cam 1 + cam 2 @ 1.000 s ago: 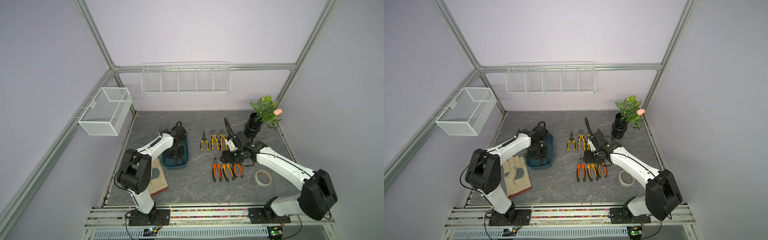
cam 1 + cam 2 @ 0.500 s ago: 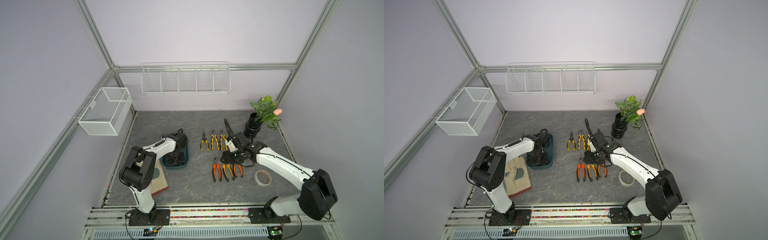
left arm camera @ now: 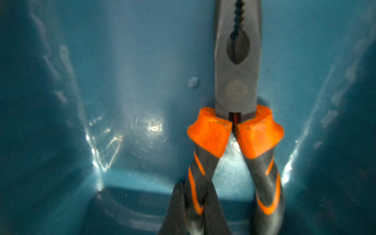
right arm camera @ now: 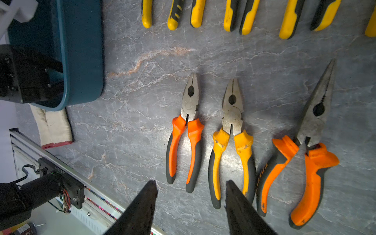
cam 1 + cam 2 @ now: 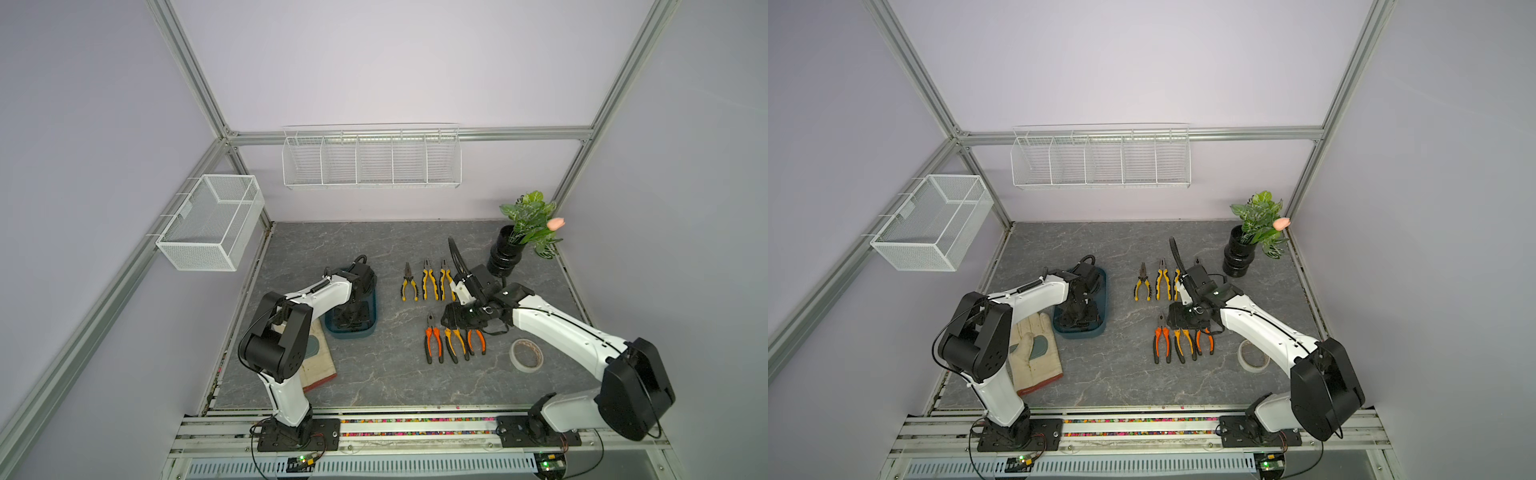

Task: Take the pliers out of the storage box
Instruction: Pick up the pliers from the storage box.

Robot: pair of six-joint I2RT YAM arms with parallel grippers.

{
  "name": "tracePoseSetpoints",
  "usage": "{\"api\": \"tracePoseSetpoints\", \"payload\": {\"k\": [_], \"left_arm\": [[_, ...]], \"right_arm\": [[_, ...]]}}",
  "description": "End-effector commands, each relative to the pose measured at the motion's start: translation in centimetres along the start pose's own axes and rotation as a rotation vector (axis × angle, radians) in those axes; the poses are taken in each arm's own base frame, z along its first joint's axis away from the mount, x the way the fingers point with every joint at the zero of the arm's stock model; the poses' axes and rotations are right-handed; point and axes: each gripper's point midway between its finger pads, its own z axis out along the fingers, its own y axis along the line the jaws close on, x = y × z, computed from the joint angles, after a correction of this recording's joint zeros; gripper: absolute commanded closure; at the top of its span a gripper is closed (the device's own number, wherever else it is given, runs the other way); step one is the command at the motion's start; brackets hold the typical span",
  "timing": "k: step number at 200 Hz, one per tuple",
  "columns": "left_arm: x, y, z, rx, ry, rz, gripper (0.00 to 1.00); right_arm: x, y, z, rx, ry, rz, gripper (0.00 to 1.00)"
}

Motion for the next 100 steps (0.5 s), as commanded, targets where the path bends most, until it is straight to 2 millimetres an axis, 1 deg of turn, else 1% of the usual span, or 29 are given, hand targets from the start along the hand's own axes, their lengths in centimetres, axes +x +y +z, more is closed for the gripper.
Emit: {"api": "tracePoseSetpoints", "payload": {"k": [1,24,54,70,83,100], "left_arm": [[-2.1,0.7,-3.1,-0.031,-0.108,0.019,1.0],[-2.9,1.1,-5.3,-0.048,-0.16,0.029,1.0],[-3.6,1.8,-6.1,-0.091,-0.19,0.044,1.0],[-4.1,1.6,-6.5,-0.077,-0.221,0.048,1.0],[-4.4,0.8,-7.1,-0.029,-0.248,0.066,1.0],[-4.4,0.3,-8.4,0.021,-0.287,0.089,1.0]], "right_arm": [[0.2,0.0,0.0,-0.016,0.001,0.019,0.43],[0.2,0.0,0.0,-0.018,-0.001,0.022,0.44],[0.1,0.2,0.0,-0.024,-0.003,0.023,0.44],[0.1,0.2,-0.1,-0.025,-0.004,0.023,0.44],[0.1,0.2,-0.1,-0.029,-0.005,0.022,0.44],[0.0,1.0,-0.1,-0.073,-0.006,0.003,0.44]]}}
